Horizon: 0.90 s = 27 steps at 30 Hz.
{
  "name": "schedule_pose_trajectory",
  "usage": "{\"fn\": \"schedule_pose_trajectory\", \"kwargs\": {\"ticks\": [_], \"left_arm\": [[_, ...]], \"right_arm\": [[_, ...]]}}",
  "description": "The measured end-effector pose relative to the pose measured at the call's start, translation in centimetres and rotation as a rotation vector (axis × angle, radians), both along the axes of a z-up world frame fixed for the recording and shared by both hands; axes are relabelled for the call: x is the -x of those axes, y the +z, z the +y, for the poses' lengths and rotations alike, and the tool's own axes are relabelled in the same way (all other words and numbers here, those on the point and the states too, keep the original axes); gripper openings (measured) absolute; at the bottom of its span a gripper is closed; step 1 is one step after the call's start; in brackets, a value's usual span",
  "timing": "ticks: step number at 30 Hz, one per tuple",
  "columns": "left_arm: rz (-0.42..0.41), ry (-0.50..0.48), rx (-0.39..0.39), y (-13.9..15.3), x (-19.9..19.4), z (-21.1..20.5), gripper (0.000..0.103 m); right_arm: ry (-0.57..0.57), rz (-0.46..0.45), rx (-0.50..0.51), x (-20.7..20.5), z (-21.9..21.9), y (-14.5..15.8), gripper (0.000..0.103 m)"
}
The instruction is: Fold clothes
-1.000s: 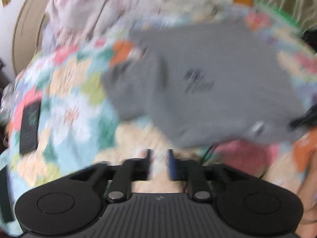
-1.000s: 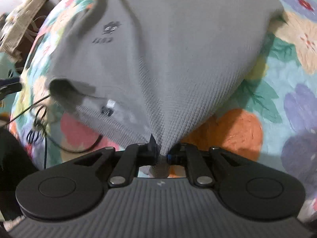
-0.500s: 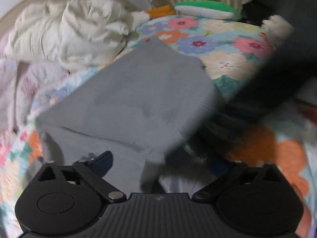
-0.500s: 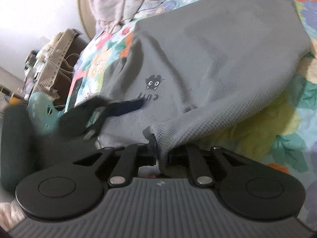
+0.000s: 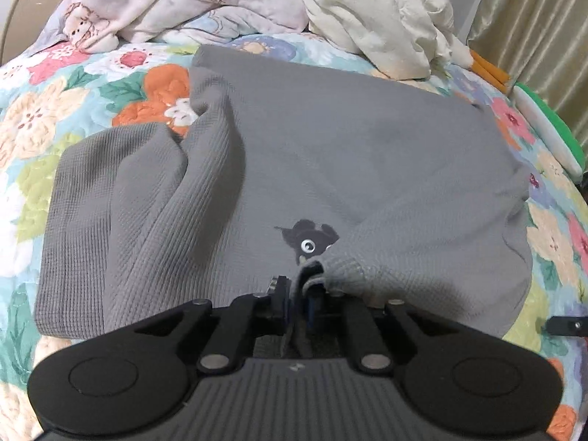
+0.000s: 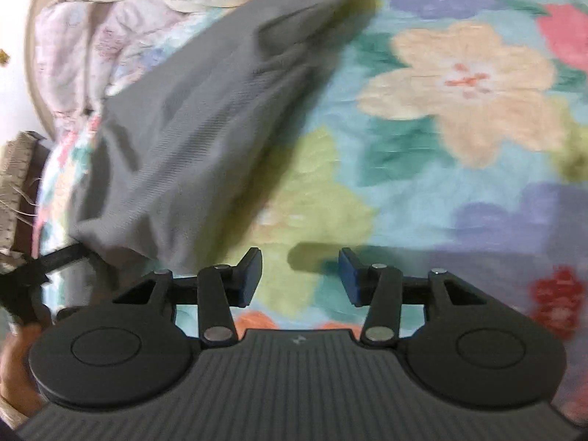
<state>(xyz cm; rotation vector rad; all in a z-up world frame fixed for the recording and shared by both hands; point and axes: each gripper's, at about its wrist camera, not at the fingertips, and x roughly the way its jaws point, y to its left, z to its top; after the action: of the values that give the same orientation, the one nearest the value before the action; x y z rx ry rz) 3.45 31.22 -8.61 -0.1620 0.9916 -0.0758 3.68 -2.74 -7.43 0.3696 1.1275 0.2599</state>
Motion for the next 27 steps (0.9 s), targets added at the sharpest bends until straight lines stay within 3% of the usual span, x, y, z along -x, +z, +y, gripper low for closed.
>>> {"fn": "schedule_pose_trajectory", "kwargs": {"ticks": [2,5,8,11,16,17,19,21,24,26,27], "left_arm": [[-0.005,-0.003,-0.005,0.0,0.0,0.0,0.011],[-0.009,-0.009,0.008,0.2,0.2,0.4,0.010],[-0.007,-0.008,0.045,0.4,-0.3,1.2,0.011],[-0.021,-0.033,0.043,1.4,0.0,1.1,0.011],[-0.034,-0.138,0.101,3.8,0.9,-1.0,0.016],[-0.047,-0.184,0.148,5.0,1.6,-1.9,0.019],[-0.080,-0.221,0.165,6.7,2.9,-2.8,0.027],[-0.111,-0.244,0.165,8.1,4.2,-3.5,0.040],[-0.135,-0.201,0.126,9.0,5.7,-2.5,0.066],[-0.136,-0.136,0.087,8.9,6.1,-0.9,0.072],[-0.124,-0.099,0.069,8.7,6.2,0.0,0.073]], "right_arm": [[0.061,-0.028,0.005,0.0,2.3,0.0,0.064],[0.047,-0.058,-0.004,-0.7,5.0,-0.5,0.063],[0.030,-0.051,-0.003,-2.2,7.8,-2.0,0.007],[-0.047,-0.044,-0.039,-2.9,6.6,-1.1,0.005],[0.013,-0.207,0.265,0.2,2.1,8.5,0.005],[0.019,-0.220,0.315,1.0,1.3,9.9,0.005],[0.018,-0.217,0.497,3.2,-0.9,12.1,0.005],[-0.007,-0.161,0.605,4.3,-3.2,11.4,0.005],[-0.017,-0.004,0.699,3.9,-5.8,6.9,0.012],[-0.010,0.121,0.773,3.5,-6.6,3.1,0.020],[-0.016,0.128,0.782,3.7,-6.2,2.3,0.027]]}}
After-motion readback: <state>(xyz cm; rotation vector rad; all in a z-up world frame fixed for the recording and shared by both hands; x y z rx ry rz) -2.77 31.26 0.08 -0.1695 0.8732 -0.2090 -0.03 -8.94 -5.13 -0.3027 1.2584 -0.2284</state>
